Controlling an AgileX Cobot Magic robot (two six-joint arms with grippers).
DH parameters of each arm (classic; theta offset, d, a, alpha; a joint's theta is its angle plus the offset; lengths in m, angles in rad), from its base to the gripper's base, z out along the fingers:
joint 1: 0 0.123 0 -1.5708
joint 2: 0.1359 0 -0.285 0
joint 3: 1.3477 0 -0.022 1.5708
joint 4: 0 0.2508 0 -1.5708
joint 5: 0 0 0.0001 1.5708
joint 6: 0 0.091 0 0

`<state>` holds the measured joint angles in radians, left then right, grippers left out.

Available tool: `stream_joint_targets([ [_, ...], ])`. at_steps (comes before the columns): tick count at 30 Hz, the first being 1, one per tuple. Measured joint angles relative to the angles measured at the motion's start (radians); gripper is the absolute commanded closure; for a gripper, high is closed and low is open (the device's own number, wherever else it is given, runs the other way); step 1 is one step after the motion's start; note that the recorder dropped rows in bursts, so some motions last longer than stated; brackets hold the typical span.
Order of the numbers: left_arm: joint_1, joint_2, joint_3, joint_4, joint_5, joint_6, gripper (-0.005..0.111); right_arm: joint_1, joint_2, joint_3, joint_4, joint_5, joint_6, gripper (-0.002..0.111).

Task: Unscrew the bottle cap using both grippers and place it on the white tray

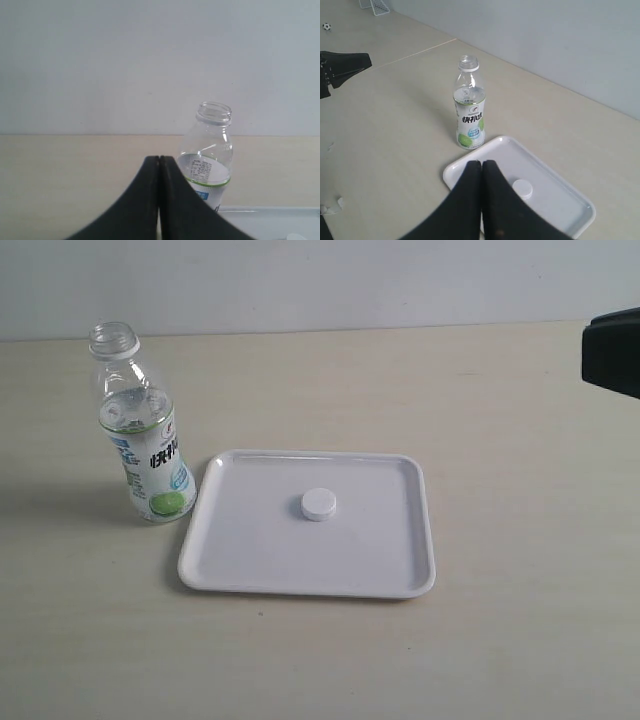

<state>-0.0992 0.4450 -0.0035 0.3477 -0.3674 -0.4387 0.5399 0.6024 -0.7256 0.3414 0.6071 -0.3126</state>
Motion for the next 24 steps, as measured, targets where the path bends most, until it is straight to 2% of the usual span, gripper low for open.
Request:
stream_joint_targets([
  [13, 0.0, -0.021, 0.0, 0.0, 0.0, 0.0, 0.107, 0.0, 0.0, 0.0, 0.0, 0.0, 0.0, 0.108],
  [24, 0.0, -0.275, 0.0, 0.0, 0.016, 0.052, 0.107, 0.0, 0.0, 0.0, 0.0, 0.0, 0.0, 0.108],
])
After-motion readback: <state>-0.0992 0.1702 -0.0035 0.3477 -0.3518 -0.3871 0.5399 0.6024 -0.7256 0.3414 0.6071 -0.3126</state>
